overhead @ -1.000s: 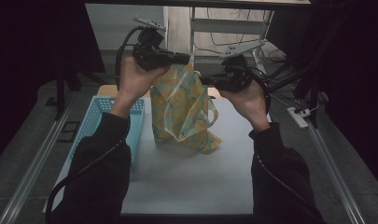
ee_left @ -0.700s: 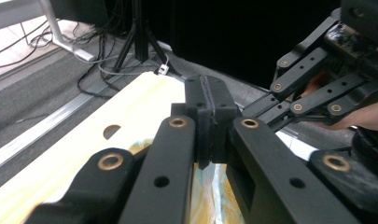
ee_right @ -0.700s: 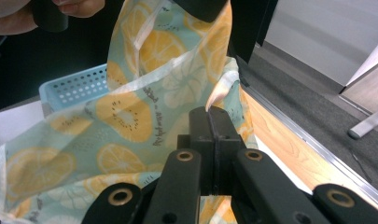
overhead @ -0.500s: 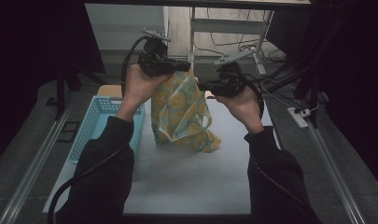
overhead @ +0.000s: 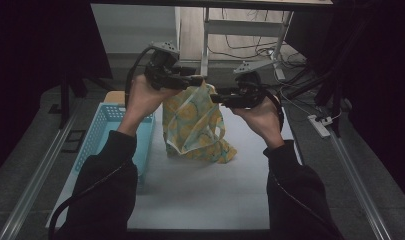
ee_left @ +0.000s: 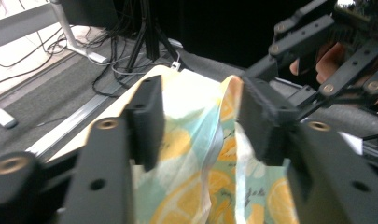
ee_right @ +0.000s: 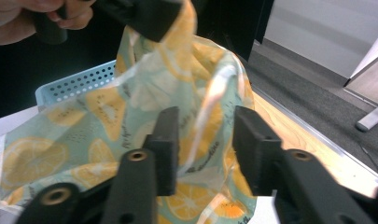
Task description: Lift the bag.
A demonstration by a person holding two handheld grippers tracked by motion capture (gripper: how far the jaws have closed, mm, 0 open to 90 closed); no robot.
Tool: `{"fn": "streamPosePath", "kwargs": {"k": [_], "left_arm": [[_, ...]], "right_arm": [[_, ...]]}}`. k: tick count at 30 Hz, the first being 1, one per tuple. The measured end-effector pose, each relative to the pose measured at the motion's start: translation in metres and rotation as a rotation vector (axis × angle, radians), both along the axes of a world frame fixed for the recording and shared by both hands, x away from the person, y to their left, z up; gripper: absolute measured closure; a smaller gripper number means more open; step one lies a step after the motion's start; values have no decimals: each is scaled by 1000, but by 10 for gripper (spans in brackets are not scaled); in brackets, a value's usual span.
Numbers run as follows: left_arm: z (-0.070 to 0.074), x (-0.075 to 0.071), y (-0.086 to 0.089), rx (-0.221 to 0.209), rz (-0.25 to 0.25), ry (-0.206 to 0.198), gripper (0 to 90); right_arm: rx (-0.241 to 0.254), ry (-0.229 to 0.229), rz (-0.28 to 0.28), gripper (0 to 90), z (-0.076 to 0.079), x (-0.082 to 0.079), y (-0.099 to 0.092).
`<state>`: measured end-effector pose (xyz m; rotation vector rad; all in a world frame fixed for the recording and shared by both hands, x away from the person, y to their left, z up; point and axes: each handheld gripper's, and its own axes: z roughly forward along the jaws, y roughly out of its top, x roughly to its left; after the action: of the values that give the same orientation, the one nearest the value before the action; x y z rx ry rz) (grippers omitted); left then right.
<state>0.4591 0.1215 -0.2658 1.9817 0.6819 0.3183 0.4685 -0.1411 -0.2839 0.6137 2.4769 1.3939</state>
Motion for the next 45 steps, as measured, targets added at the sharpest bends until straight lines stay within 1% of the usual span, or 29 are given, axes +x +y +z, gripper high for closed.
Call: {"fn": "streamPosePath", "kwargs": {"k": [2, 4, 9, 12, 16, 19, 21, 25, 29, 33, 36, 40, 43, 45], "left_arm": [[-3, -1, 3, 3, 4, 2, 377], [-6, -3, 6, -2, 5, 18, 318], [-10, -10, 16, -10, 9, 63, 168], [-12, -15, 23, -13, 12, 73, 141], [-19, -25, 31, 11, 5, 84, 87], [-26, -33, 37, 27, 7, 83, 60], [-31, -39, 41, 31, 7, 86, 47], [-43, -54, 54, 37, 17, 81, 29], [-60, -69, 67, 44, 26, 98, 28], [-77, -84, 76, 52, 29, 110, 25], [-89, -95, 81, 49, 35, 118, 23], [-105, -111, 88, 39, 43, 124, 13], [-119, -123, 94, 38, 60, 128, 3], [-131, -133, 100, 36, 88, 124, 0]], "right_arm": [[7, 9, -2, 510, -3, 1, -1], [9, 14, -6, 464, -6, 1, -3], [18, 20, -5, 381, -14, -1, -7], [19, 27, -5, 341, -18, -3, -10], [25, 30, -1, 318, -24, -6, -13], [29, 30, 2, 313, -28, -8, -15], [35, 35, 6, 310, -31, -10, -17], [38, 31, 12, 302, -38, -16, -22], [54, 31, 21, 279, -47, -24, -26], [65, 35, 26, 237, -57, -34, -32], [62, 36, 22, 198, -66, -42, -37], [62, 38, 0, 142, -79, -55, -46], [56, 39, -18, 103, -90, -64, -55], [59, 39, -24, 98, -97, -70, -61]]}}
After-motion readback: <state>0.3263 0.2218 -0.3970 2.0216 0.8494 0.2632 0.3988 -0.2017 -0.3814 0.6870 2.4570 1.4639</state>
